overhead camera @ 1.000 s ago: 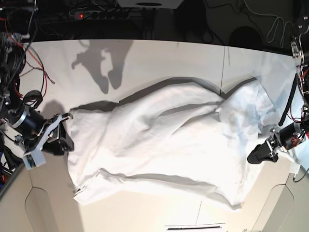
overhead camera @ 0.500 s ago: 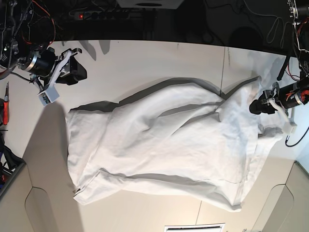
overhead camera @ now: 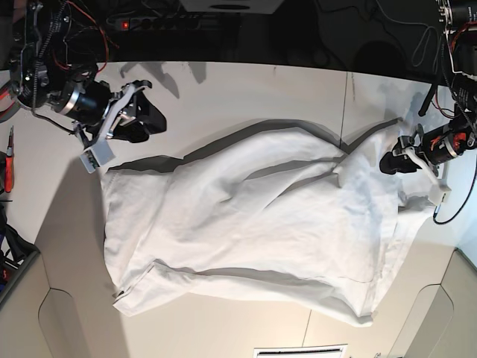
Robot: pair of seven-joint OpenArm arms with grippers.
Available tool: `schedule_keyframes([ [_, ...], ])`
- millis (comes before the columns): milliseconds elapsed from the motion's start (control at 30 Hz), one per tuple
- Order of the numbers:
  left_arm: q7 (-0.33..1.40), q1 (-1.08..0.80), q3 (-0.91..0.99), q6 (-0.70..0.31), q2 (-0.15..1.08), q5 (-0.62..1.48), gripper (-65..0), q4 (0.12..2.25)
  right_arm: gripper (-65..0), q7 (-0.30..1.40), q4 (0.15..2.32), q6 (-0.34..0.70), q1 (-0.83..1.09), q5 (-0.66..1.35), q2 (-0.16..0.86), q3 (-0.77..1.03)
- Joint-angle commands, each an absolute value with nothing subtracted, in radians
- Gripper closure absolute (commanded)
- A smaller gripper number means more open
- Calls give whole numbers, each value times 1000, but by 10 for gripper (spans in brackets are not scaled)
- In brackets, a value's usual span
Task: Layout the t-shirt on the table in an organized manner, then fold the t-shirt properly
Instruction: 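Grasp the t-shirt edges again with both grippers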
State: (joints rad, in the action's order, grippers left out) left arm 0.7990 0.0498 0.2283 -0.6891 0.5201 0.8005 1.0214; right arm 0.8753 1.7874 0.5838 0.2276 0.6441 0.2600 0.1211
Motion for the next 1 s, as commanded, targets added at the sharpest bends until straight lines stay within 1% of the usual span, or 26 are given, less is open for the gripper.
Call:
schedule_keyframes([
  [0, 782, 66, 234, -698, 540, 810, -291, 1037, -264, 828, 1795, 590, 217, 623, 262, 105],
  [100, 782, 66, 234, -698, 531, 810, -291, 1037, -270, 777, 1767, 579, 192, 522, 244, 35],
  [167, 781, 66, 234, -698, 530, 810, -291, 1037, -270, 770, 1735, 566, 171, 479, 237, -5],
  [267, 782, 66, 234, -698, 530, 811, -291, 1037, -270, 703, 1652, 545, 136, 434, 229, -40],
  [333, 782, 66, 234, -698, 529, 812, -291, 1037, -270, 654, 1579, 545, 102, 425, 229, -54],
  [500, 781, 66, 234, -698, 529, 812, -291, 1037, -270, 646, 1388, 545, -4, 418, 212, -60],
  [633, 781, 67, 234, -698, 529, 839, -291, 1037, -270, 595, 1280, 547, -73, 420, 184, -61],
  [833, 782, 67, 234, -698, 529, 848, -291, 1037, -270, 595, 1249, 553, -111, 425, 133, -72],
  [967, 782, 67, 234, -698, 529, 849, -291, 1037, -263, 595, 1249, 553, -110, 426, 116, -99],
])
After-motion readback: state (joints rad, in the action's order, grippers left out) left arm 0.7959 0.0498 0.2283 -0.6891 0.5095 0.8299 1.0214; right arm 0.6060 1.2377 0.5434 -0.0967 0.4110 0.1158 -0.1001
